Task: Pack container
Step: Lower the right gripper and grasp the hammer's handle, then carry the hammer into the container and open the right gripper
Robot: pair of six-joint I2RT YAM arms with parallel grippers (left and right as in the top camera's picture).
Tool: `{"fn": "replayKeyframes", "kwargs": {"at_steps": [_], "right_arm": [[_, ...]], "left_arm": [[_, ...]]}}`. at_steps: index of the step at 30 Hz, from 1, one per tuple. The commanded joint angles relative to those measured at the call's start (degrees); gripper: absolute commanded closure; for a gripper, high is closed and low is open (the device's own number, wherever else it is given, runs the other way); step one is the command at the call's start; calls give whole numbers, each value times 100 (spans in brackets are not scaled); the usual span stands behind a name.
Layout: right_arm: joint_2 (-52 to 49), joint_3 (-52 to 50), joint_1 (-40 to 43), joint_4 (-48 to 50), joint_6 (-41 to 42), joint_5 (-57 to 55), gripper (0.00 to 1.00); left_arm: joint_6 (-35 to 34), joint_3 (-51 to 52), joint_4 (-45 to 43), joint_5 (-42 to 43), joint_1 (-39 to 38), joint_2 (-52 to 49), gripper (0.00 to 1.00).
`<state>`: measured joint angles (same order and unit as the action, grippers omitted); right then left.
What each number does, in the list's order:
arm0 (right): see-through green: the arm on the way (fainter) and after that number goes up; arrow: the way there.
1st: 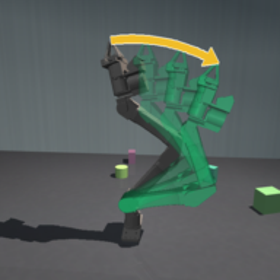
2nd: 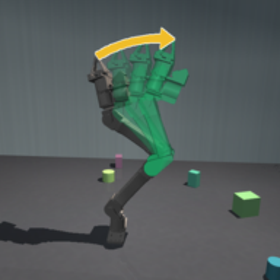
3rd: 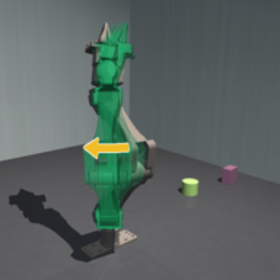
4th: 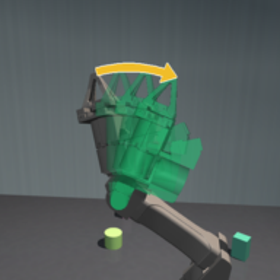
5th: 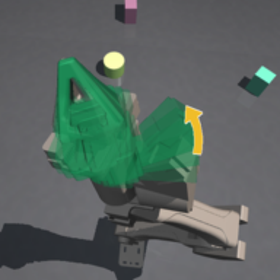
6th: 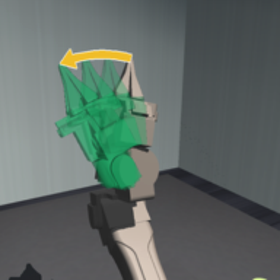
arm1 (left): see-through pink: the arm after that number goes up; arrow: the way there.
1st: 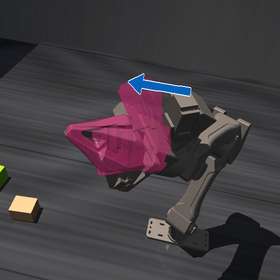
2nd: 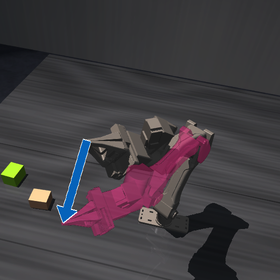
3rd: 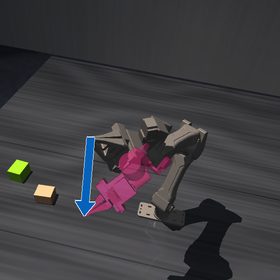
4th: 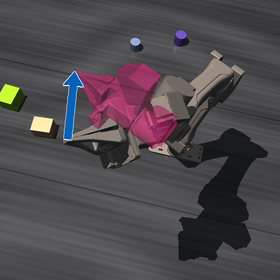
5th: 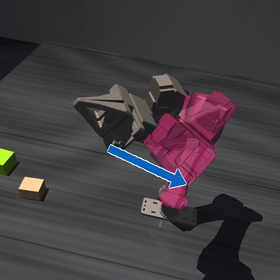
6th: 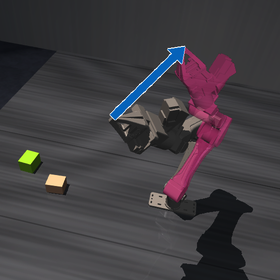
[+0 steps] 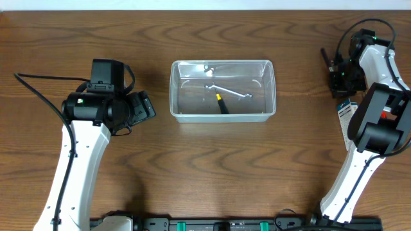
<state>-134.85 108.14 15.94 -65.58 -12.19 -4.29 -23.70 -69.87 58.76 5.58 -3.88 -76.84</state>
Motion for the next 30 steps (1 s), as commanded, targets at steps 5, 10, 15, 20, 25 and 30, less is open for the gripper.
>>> {"fn": "replayKeyframes", "kwargs": {"at_steps": [5,10,15,20,25,30], "right_arm": [[-44,61,7,20,63,26,99],[-42,457,-90,-85,103,26,99],[-42,1198,-240,-293,103,26,99],[-42,2251,-555,-691,101,72,99],[-39,3458,-1005,-1193,101,743,99],[-39,4433,-1611,-1657,79,1078,99]], "left_arm": [[96,28,28,-72,-11,-33,13],[98,28,4,-72,-11,-33,13],[96,28,-57,-72,-11,-33,13],[96,28,-59,-72,-11,-33,13],[96,28,-61,-72,-11,-33,13],[96,28,-103,-72,-11,-33,13]]}}
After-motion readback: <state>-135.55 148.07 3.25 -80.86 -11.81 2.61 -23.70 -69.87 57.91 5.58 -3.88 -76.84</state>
